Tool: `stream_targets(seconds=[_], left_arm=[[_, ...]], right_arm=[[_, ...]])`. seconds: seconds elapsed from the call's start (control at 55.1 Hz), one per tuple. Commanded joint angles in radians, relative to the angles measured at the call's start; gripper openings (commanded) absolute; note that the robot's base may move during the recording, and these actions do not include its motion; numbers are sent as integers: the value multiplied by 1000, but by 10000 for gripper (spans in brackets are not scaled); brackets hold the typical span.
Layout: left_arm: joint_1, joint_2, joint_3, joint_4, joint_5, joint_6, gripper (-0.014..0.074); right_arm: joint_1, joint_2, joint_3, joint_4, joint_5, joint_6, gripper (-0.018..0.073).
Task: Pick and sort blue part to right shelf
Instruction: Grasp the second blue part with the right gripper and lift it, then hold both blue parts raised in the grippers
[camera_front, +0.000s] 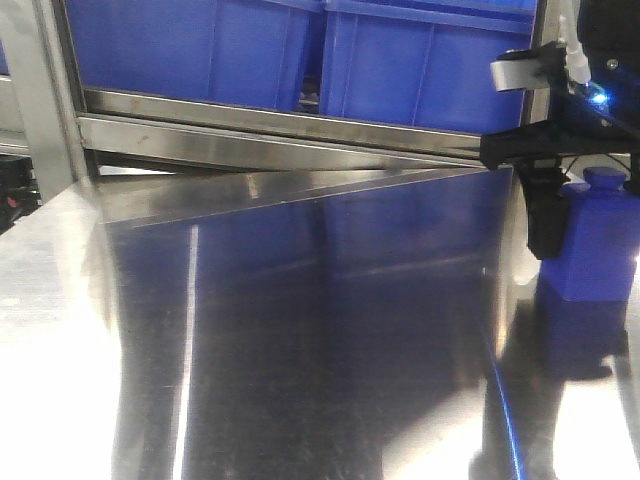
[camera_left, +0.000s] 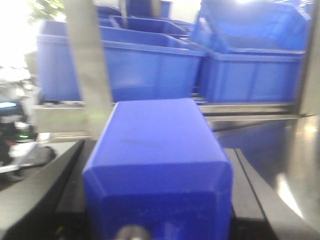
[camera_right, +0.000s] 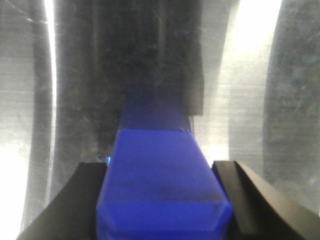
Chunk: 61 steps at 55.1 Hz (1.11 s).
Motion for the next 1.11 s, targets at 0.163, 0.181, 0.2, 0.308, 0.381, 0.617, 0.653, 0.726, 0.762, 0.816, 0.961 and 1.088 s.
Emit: stream_targets(seconds=[0.163,0.181,0.2,0.308,0.381,0.617,0.653,0.726,0.762,0.816,0.961,1.088], left_arm=[[-4,-156,83,37,-43,-37,321],[-4,-153,88,37,-36,-37,321],[-4,-148,88,37,-21,-39,321],[-4,-139,110,35,-18,-39,321],[-4,-139,114,33,-45,-39,321],[-4,-139,114,35,-93,-39,321],[-4,-139,114,35,-93,-39,321],[-4,-139,114,35,-93,-39,321],[-4,-139,114,35,-93,-39,321],[-4,-139,114,35,-93,-39,321],[-4,-139,114,35,-91,-39,321],[-4,-139,114,35,-91,-39,321]], right_arm=[[-1,-144,91,-24,-83,0,300],[-1,-161,101,-25,-95,0,300],[-1,-173,112,-28,-103,0,300],[9,-303,175,-41,-169,0,300],[11,-390,211,-60,-198,-3,300],[11,-714,345,-74,-268,-40,300],[11,-769,369,-74,-278,-53,300],[11,-883,416,-74,-291,-81,300],[11,-941,439,-74,-293,-98,300],[11,-1028,474,-74,-298,-126,300],[11,-1248,551,-74,-299,-155,300],[11,-1421,606,-74,-299,-162,300]])
